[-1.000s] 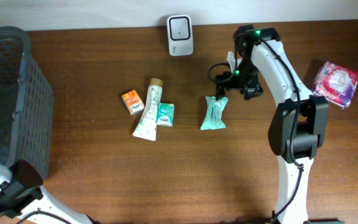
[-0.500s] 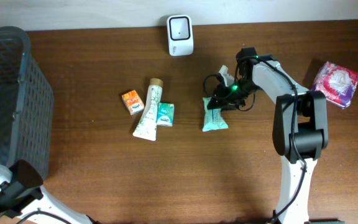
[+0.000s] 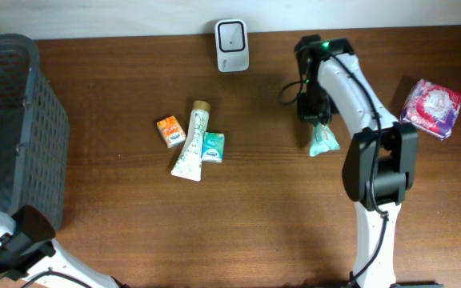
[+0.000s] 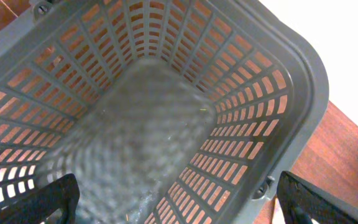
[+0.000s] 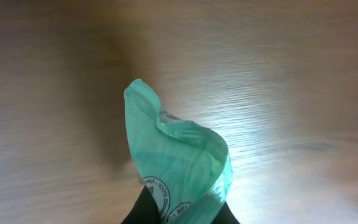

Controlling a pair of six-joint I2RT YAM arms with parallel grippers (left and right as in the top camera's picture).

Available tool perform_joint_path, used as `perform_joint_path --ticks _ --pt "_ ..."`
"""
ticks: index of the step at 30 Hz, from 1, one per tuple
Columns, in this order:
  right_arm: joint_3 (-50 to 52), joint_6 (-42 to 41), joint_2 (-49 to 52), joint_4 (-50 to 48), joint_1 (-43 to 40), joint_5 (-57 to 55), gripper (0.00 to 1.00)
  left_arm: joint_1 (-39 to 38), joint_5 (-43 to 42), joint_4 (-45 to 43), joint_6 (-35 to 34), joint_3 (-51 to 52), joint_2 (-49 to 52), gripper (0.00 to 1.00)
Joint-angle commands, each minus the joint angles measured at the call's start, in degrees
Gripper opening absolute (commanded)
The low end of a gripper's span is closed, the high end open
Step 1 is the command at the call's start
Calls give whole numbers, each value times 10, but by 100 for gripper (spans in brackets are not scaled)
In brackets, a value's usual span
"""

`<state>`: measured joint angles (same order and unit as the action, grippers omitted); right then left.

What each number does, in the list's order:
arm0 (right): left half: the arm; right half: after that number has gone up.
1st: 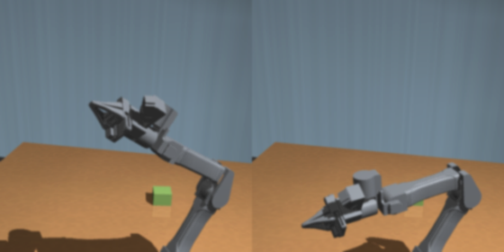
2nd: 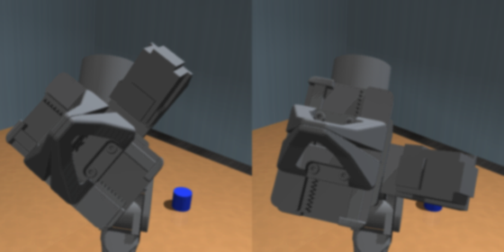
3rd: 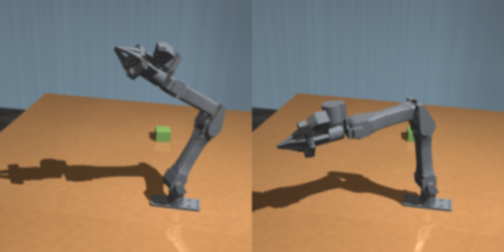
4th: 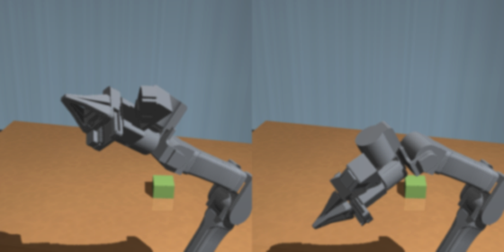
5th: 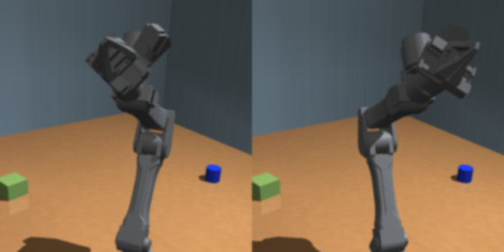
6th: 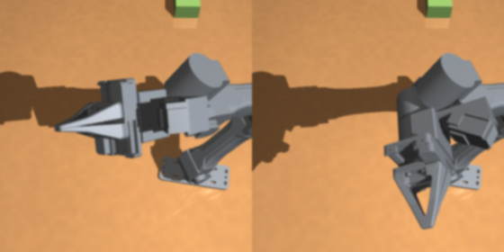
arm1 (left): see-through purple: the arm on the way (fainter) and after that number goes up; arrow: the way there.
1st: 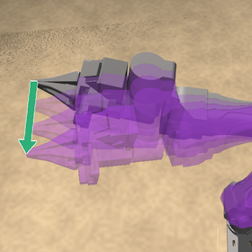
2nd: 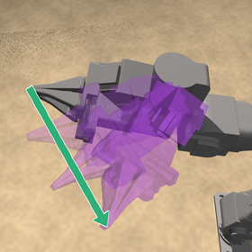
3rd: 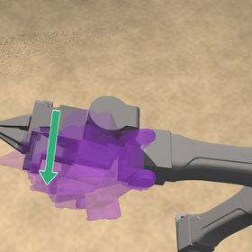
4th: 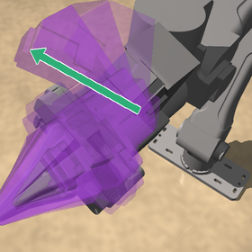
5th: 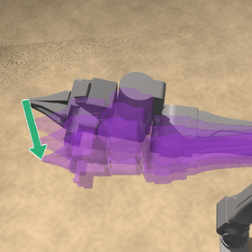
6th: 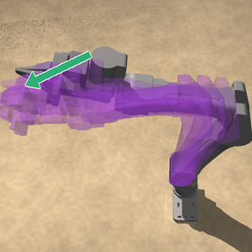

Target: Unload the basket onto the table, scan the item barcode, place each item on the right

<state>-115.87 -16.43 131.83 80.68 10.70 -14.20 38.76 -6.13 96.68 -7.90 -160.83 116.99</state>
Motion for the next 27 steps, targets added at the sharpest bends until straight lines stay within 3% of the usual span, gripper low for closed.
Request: perform_joint_path --ticks 1,3,7,16,17,18,22,25,27 --pt "83 -81 -2 -25 9 -151 4 1 0 0 7 -4 -9 99" --pt "127 -81 -2 -45 9 -150 4 1 0 0 7 -4 -9 99" --pt "134 -81 -2 -42 26 -87 45 1 0 0 7 -4 -9 99" --pt "61 -79 -2 16 106 -89 47 1 0 0 7 -4 -9 99" --pt "38 -78 -2 33 106 -90 45 1 0 0 7 -4 -9 99" --pt "30 -76 -2 38 106 -89 36 1 0 0 7 -4 -9 99" --pt "29 -63 -2 40 104 -120 35 1 0 0 7 -4 -9 99" --pt "29 -48 -2 39 62 -118 57 1 0 0 7 -4 -9 99" --pt "29 31 -2 27 15 -30 62 1 0 0 7 -4 -9 99"
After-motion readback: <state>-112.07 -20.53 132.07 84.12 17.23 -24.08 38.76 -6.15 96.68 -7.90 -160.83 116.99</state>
